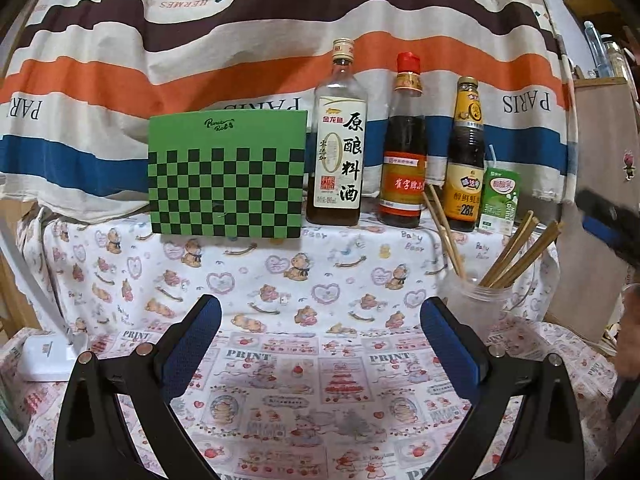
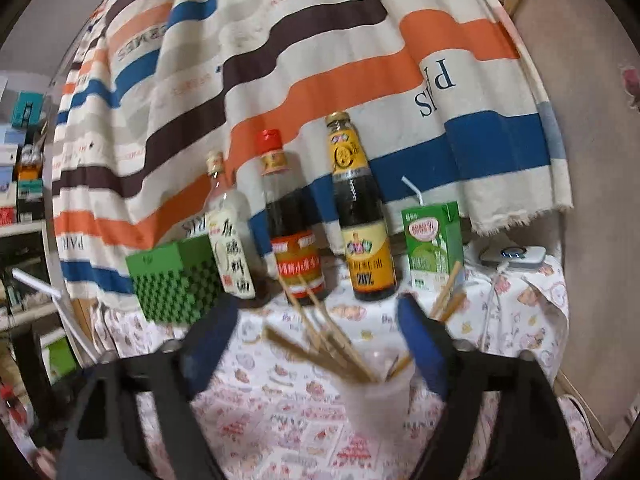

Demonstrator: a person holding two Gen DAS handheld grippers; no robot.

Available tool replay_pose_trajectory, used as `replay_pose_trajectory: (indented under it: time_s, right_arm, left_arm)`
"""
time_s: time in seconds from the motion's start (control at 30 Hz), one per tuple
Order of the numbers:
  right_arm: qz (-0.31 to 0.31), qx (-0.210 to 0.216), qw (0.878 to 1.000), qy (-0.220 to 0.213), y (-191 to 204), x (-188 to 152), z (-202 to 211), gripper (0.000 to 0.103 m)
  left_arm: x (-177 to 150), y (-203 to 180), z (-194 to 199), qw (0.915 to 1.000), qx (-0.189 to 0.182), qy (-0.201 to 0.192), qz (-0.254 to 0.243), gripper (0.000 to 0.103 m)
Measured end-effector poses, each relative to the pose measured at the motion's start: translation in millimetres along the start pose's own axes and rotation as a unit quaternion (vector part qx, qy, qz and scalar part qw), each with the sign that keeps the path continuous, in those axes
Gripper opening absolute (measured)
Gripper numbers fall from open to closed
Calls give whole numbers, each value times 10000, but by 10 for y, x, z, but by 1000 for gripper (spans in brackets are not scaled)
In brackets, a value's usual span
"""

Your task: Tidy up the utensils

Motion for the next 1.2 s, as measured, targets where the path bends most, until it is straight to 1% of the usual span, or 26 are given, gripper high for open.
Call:
replay_pose_trajectory:
  time_s: [0.03, 0.17, 0.23, 0.37, 0.43, 0.5, 0.53, 0.63, 0.7, 0.93, 1.2]
  right_arm:
    - [36, -51, 10000, 31, 7, -63, -9, 98]
    - [268, -255, 9979, 530, 23, -307, -249, 100]
    - [380, -296, 9962, 725, 25, -408, -330, 103]
    - [805, -385, 9920, 889, 81, -543, -404, 103]
    - [828, -361, 9911, 981, 93, -599, -439, 103]
    - [786, -339, 9909, 1035, 91, -640, -465, 103]
    - [800, -343, 9907, 1042, 94, -660, -469, 103]
    - [978, -468, 9893, 979, 126, -710, -473, 103]
    - [1031, -536, 9878, 1034, 143, -726, -496, 103]
    - [847, -833, 9860, 1174, 28, -733, -550, 103]
    - [838, -900, 9859, 1131, 15, -726, -527, 103]
  left_arm:
    - [-6, -1, -1, 10000, 13, -1, 6, 99]
    - [-44, -24, -9, 9999, 107, -23, -77, 102]
    - [-65, -40, -16, 9998, 157, -47, -130, 102]
    - [-129, -71, -72, 9995, 275, 75, -158, 102]
    - [-157, -90, -90, 9988, 398, 67, -271, 102]
    - [-183, -93, -93, 9982, 508, 27, -318, 102]
    - [-200, -92, -102, 9983, 499, 39, -294, 102]
    - [-231, -101, -178, 9981, 477, 232, -299, 102]
    - [-237, -88, -202, 9981, 482, 289, -266, 102]
    - [-238, -65, -206, 9978, 559, 283, -223, 102]
    - [-229, -87, -197, 9980, 515, 258, -269, 103]
Point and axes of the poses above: each gripper's, at about its wrist camera, not at the fingertips, and z roughly against the way its jaws point, y to its left, x to its top, the point moved 6 cm from there along -z, roughly the way its jaws point, and after that the axes turned 6 degrees about y, right-handed, at the moved point
